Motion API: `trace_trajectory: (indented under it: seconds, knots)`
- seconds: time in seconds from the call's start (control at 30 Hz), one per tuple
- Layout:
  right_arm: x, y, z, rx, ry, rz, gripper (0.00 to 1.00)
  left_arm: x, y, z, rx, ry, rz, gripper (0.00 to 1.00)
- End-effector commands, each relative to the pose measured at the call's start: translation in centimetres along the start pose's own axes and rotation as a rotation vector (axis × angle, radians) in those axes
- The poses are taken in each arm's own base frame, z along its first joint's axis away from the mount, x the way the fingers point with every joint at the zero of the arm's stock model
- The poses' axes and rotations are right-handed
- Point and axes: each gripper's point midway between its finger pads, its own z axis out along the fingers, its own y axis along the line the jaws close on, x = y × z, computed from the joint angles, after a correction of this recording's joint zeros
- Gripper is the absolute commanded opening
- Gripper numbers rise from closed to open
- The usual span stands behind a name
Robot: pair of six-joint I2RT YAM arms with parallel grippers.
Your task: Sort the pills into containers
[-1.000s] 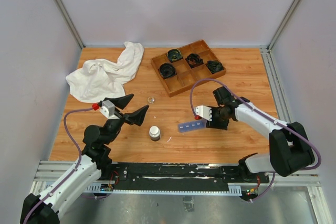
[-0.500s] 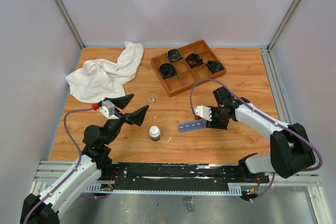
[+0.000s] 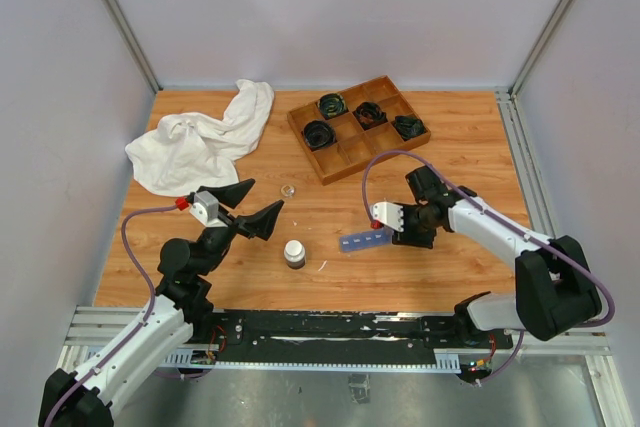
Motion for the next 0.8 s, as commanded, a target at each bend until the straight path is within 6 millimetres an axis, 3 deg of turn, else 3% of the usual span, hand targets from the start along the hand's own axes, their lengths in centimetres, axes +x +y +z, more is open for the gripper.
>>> trace_trajectory:
  seconds: [0.0, 0.07, 0.17, 0.23, 0.33, 0.43, 0.5, 0.6, 0.67, 0.77]
  knots:
    - [-1.2, 1.6, -0.3, -0.083, -0.05, -0.013, 0.02, -0.6, -0.1, -0.1, 0.009, -0.029, 0.019, 0.99]
    - [-0.1, -0.4, -0.2, 0.037, 0.005, 0.001, 0.01, -0.6, -0.1, -0.1, 0.01, -0.031, 0.019, 0.99]
    - [-0.9, 1.1, -0.4, -0.067, -0.042, -0.001, 0.01, -0.6, -0.1, -0.1, 0.01, -0.031, 0.02, 0.99]
    - [-0.1, -0.4, -0.2, 0.035, 0.006, 0.0, 0.01, -0.6, -0.1, -0.1, 0.009, -0.03, 0.019, 0.99]
    - [-1.0, 1.1, -0.5, -0.063, -0.044, -0.009, 0.01, -0.5, -0.1, -0.1, 0.009, -0.029, 0.018, 0.99]
    - [0.0, -0.5, -0.2, 0.027, 0.01, -0.006, 0.01, -0.6, -0.1, -0.1, 0.009, -0.029, 0.02, 0.99]
    - [-1.1, 1.2, -0.6, -0.071, -0.047, -0.012, 0.01, -0.6, -0.1, -0.1, 0.009, -0.029, 0.019, 0.99]
    - [-0.2, -0.6, -0.2, 0.04, -0.001, -0.02, 0.01, -0.5, -0.1, -0.1, 0.009, -0.027, 0.018, 0.99]
    - [-1.2, 1.2, -0.6, -0.076, -0.05, -0.018, 0.02, -0.5, -0.1, 0.0, 0.009, -0.027, 0.018, 0.99]
    - [-0.2, -0.6, -0.3, 0.043, 0.004, -0.016, 0.01, -0.5, -0.1, 0.0, 0.009, -0.027, 0.018, 0.99]
